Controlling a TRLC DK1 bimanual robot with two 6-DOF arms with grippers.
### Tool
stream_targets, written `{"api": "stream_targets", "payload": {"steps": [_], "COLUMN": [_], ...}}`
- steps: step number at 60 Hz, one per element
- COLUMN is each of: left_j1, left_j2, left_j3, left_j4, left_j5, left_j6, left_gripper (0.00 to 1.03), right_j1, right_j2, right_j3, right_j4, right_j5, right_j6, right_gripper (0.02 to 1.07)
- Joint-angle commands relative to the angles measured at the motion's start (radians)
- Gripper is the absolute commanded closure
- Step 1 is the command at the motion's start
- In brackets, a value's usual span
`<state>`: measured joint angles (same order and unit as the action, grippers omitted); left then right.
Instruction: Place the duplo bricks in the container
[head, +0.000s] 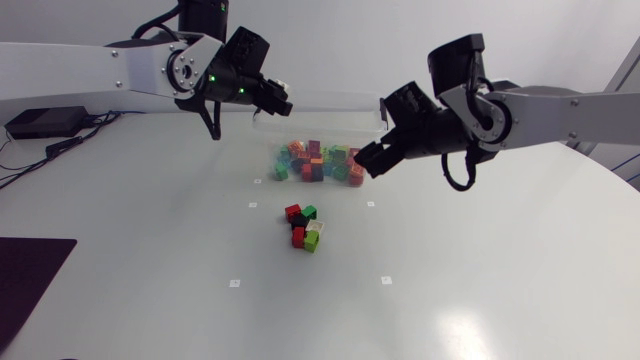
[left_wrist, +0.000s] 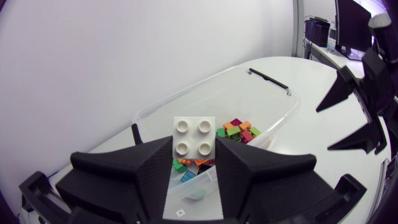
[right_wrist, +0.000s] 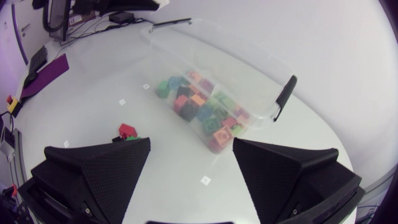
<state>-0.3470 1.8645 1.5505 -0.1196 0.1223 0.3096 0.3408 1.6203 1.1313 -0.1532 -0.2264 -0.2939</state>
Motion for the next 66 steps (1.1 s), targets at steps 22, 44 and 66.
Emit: {"api": "stream_targets", "payload": {"steps": [22,44,66], "left_j1": [0.006,0.055,0.14], "left_j2": [0.217,0.116,-0.174], "left_j3": [0.224,0.094,-0.244], "left_j4": [0.017,0.026,0.081], "left_j5": [0.004,0.002,0.03], "left_j6": [-0.05,-0.017,0.091], "left_gripper": [0.73,0.04,0.04], "right_j1": [0.112,0.236,0.271], "right_j2": [0.018,0.159,0.309], "right_j3": [-0.114,-0.056,0.104], "right_j4": [-0.057,-0.163,-0.236], "right_j5": [-0.014,-0.007,-0.007], "right_j6": [-0.12,-0.157,-0.191], "right_gripper": [0.11,0.11,0.11]}}
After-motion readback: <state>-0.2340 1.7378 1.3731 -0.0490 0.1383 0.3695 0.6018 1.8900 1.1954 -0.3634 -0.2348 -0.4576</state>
